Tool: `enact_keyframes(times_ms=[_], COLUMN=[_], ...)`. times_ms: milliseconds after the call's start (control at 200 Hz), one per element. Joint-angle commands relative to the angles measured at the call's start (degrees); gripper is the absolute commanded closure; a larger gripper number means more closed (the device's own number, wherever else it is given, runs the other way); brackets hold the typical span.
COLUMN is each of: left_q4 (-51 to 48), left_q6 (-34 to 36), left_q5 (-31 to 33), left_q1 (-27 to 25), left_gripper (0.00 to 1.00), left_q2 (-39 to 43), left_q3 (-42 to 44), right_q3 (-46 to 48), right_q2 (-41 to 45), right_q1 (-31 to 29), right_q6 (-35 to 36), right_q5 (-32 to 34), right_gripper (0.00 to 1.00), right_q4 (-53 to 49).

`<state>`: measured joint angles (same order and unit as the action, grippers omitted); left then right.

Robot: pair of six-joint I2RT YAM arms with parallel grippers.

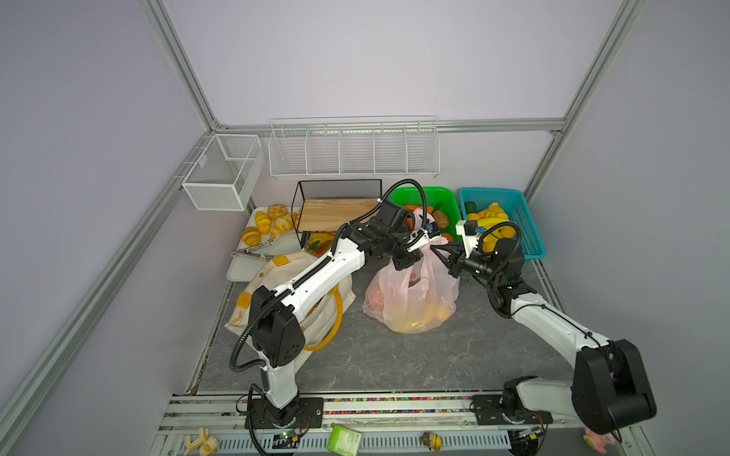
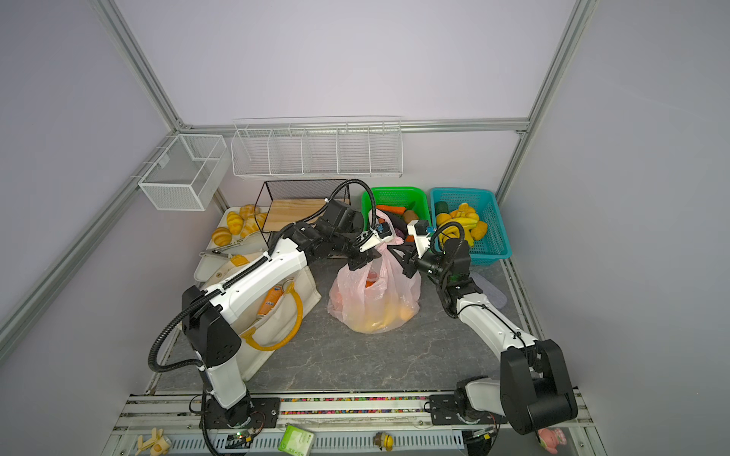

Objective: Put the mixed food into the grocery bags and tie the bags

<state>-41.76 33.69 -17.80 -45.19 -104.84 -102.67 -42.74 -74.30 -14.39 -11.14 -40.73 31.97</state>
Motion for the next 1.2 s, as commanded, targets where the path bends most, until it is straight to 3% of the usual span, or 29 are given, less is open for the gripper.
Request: enact_keyframes(times_ms=[0,235,350,505,620,725,815,970,1055,1195], left_q4=[0.20,4.88,8.46,12.33,10.57,7.11,6.12,6.24,6.67,6.71], left_q6=[1.82,1.47,1.39,1.11,1.11,1.13,-0.20,-3.50,-4.58,-5.00], left_q5=[2.39,1.88,1.90,0.32,1.32,2.39,1.44,-2.37,-3.08,-4.05], left_q1=[-0.16,-0.07,-0.15,-0.34,-0.43,-0.43,-0.34,-0.24,-0.25,-0.16], left_gripper=[0.78,0.58,0.56,0.62,0.86,1.00,1.00,1.00,1.00,1.00], left_q2=[3.74,6.80,7.38,7.41,6.59,7.15,8.11,8.12,8.16,8.50], left_q3=[2.68,8.06,10.09,10.80,8.74,8.13,8.93,9.25,9.24,9.24], right_q3=[0.84,1.68,1.54,1.43,1.15,0.33,1.17,6.95,9.45,11.47], right_q2=[2.77,4.59,4.96,5.04,6.20,8.19,9.79,13.22,13.50,12.43], right_q1=[-0.02,0.01,-0.02,-0.02,0.17,0.49,0.37,-3.57,-6.45,-8.46], right_q6=[3.91,3.90,1.88,0.15,3.63,12.58,18.03,22.71,23.44,21.64], right_q5=[0.58,-0.84,-1.69,-1.88,-1.29,2.20,6.29,16.99,24.24,31.79], right_gripper=[0.93,0.94,0.93,0.93,0.90,0.77,0.61,0.33,0.11,0.01], right_q4=[-4.08,-5.07,-4.39,-3.93,-7.66,-16.18,-18.52,-12.50,-8.82,-2.02])
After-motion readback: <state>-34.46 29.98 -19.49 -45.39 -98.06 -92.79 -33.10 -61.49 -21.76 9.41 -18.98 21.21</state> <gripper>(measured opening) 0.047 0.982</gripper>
